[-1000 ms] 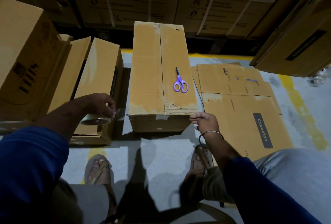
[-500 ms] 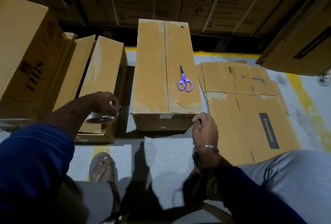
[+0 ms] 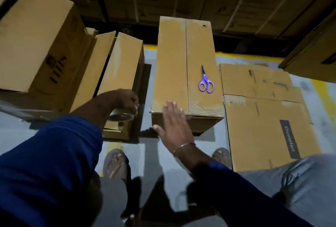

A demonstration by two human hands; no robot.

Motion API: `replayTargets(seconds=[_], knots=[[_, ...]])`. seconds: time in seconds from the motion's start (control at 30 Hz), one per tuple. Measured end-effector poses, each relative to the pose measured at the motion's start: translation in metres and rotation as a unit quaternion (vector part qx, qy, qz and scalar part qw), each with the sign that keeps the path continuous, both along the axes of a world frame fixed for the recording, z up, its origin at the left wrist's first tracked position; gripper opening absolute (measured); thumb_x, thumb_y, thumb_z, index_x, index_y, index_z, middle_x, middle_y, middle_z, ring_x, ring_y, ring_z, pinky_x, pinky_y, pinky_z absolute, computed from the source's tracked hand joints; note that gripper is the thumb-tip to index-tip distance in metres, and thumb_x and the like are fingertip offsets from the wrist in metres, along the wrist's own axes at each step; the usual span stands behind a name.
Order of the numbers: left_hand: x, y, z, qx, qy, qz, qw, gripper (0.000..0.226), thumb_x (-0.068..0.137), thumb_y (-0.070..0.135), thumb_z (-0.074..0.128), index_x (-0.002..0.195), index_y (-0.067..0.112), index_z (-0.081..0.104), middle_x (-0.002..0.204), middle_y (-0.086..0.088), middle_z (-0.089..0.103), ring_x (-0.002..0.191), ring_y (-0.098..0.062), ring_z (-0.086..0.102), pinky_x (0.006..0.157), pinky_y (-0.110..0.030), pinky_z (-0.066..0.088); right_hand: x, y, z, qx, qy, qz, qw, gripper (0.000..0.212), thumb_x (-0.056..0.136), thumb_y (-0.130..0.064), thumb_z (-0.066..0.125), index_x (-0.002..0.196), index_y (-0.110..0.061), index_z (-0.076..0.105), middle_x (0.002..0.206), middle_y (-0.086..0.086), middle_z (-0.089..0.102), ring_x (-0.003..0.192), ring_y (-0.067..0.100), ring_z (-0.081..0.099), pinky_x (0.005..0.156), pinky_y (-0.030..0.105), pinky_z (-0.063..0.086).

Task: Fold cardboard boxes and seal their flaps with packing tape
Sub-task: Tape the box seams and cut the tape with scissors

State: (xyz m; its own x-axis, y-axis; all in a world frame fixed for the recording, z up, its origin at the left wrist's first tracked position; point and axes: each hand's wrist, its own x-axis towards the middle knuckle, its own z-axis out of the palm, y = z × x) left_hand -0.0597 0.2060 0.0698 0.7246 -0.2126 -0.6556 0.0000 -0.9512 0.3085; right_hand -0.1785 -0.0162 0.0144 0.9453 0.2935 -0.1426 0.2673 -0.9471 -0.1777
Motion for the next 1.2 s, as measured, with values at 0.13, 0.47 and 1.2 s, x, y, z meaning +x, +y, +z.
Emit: replayTargets(seconds=[0.13,0.47,1.2], knots=[[0.004,0.001,-0.002,0.008,0.002,-0.020,1.000,0.013,0.085,0.023,0.082,0.094,0.021,0.073,0.112,-0.006,0.071,0.103,-0.023,0.063,0.087,-0.037,0.050,0.020,0.051,0.007,-0.002,-0.003,0.073,0.997,0.076,0.107,-0.056,0.026,0.164,-0.008,0.009,0.172,0.011,0.000,0.159,0.024,-0.007,0.129,0.047,0.002],[0.006,-0.001,-0.008,0.009,0.032,0.012,0.999,0.017,0.085,0.024,0.082,0.094,0.020,0.069,0.117,-0.008,0.066,0.108,-0.028,0.060,0.083,-0.039,0.048,0.005,0.011,0.011,0.232,-0.109,0.084,0.963,0.033,0.092,-0.013,0.054,0.120,-0.016,0.071,0.114,0.003,0.072,0.104,0.023,0.063,0.080,0.035,0.053],[0.000,-0.005,0.004,0.017,0.024,0.009,1.000,0.017,0.088,0.022,0.079,0.100,0.017,0.068,0.121,-0.009,0.064,0.105,-0.024,0.057,0.075,-0.033,0.041,0.077,-0.123,0.070,0.190,-0.053,-0.331,0.923,0.026,0.088,-0.027,0.047,0.074,-0.012,0.063,0.069,0.009,0.064,0.068,0.033,0.062,0.059,0.041,0.053]])
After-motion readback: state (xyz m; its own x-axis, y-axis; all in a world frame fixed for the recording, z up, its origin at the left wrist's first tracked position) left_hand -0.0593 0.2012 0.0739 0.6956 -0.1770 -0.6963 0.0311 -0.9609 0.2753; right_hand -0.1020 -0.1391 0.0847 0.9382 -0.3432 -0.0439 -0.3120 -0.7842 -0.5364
